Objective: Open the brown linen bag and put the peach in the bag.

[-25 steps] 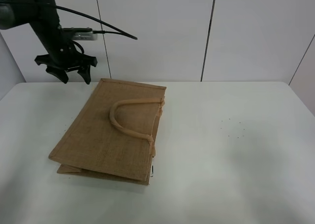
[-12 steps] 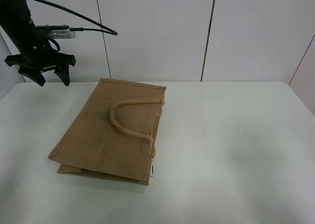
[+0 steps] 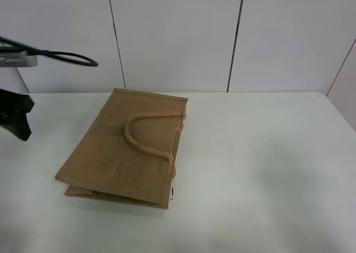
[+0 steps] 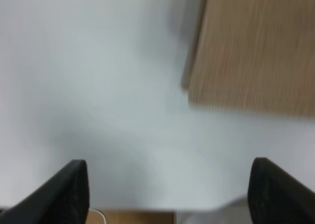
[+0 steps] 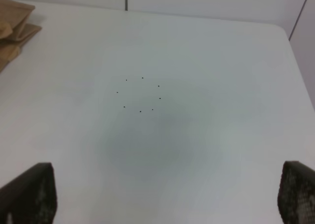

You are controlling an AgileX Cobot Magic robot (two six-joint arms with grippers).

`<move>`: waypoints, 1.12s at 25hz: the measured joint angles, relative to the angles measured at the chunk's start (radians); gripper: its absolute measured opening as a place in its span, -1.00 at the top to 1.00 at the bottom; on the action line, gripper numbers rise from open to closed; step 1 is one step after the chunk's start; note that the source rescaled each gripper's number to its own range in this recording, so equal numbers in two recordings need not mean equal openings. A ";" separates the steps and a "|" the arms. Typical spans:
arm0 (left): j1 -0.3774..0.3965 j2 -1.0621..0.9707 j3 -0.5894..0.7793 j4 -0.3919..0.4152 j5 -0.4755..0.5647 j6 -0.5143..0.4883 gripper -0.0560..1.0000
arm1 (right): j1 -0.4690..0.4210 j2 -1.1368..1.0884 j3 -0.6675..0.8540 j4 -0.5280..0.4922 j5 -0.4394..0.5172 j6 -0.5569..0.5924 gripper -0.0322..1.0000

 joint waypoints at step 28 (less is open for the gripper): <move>0.000 -1.332 0.630 -0.037 -0.112 0.072 -0.95 | 0.000 0.000 0.000 0.000 0.000 0.000 -1.00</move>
